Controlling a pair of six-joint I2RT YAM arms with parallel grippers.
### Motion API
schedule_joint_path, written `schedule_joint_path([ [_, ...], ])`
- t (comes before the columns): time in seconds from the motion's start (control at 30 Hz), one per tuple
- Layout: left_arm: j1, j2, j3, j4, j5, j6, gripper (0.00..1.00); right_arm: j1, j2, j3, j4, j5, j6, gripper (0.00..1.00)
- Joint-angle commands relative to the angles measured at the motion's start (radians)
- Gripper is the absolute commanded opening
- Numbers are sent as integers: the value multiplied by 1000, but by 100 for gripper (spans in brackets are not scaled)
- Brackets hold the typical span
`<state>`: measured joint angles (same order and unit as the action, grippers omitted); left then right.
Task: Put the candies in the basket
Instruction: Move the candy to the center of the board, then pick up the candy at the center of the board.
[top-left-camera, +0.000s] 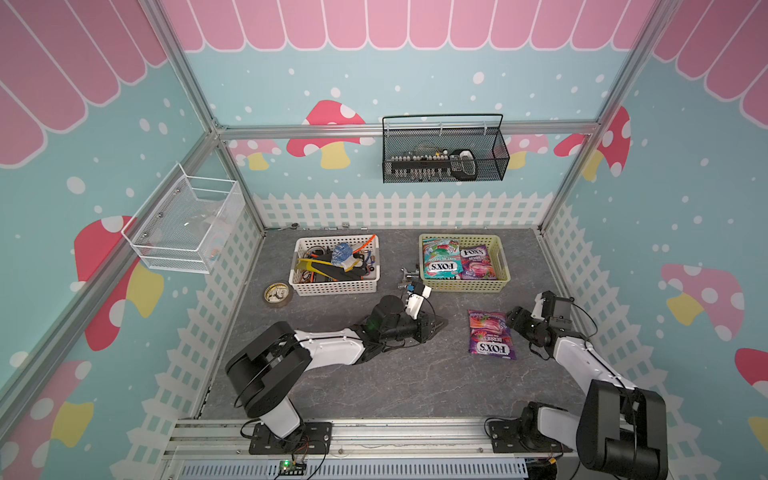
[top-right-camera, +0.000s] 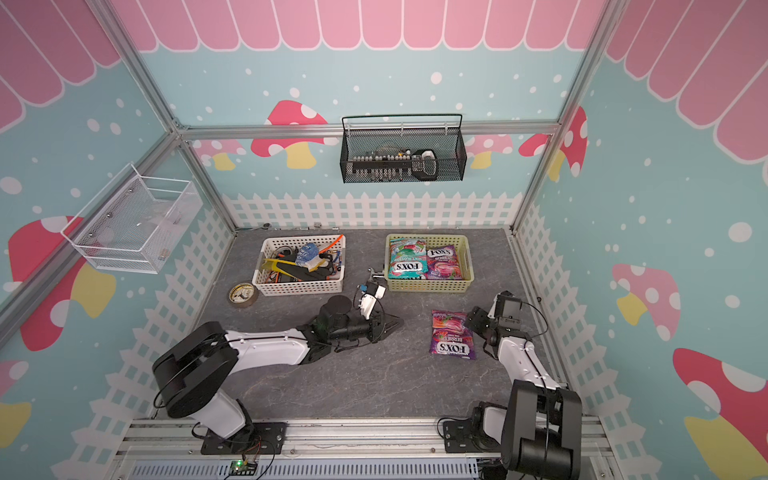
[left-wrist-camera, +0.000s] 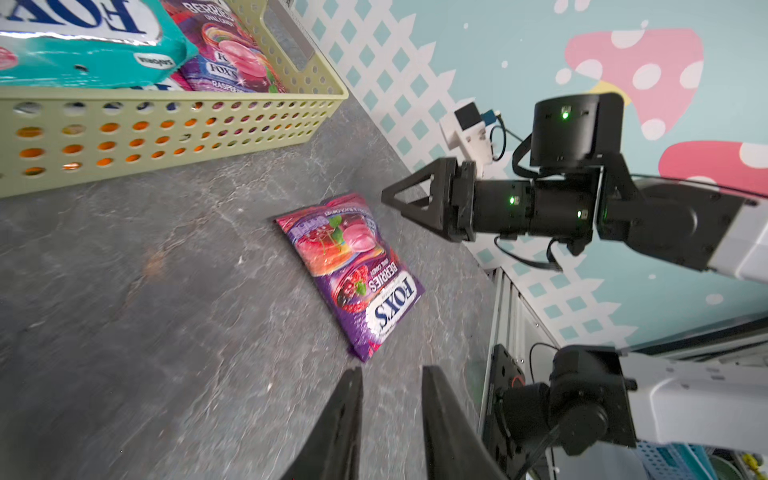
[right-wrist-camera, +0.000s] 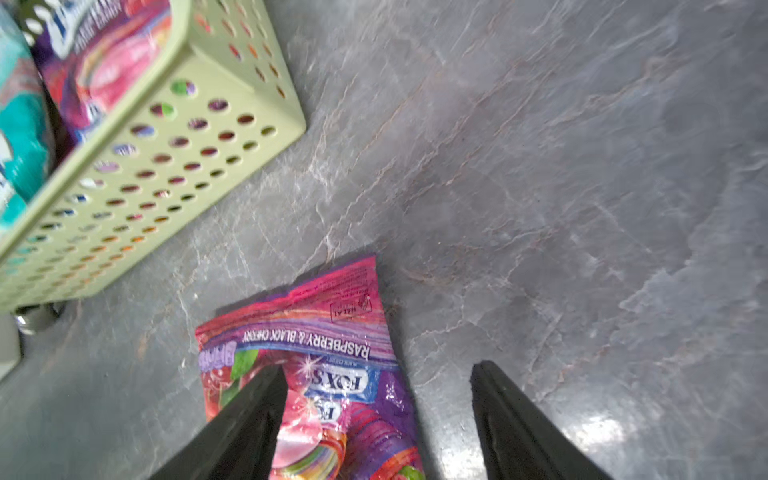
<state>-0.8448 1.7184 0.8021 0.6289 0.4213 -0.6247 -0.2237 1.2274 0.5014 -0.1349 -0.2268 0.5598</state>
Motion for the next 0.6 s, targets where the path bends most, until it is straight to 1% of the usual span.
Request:
schedule_joint_path([
  [0.0, -33, 119, 95, 39, 27, -14, 26, -9, 58, -33, -11, -18, -8, 74],
  [0.07, -52, 187, 166, 10, 45, -4, 25, -8, 79, -52, -4, -8, 14, 75],
  [0.1, -60, 222, 200, 5, 61, 0, 24, -8, 80, -65, 10, -29, 18, 74],
  [0.23, -78, 338, 334, -58, 74, 13, 20, -8, 44, -136, 102, -172, 28, 72],
  [0.43, -79, 460, 432, -92, 109, 13, 15, -8, -5, -197, 202, -350, 14, 70],
  [0.57, -79, 530, 485, -132, 161, 4, 11, -8, -4, -211, 228, -395, 2, 69],
])
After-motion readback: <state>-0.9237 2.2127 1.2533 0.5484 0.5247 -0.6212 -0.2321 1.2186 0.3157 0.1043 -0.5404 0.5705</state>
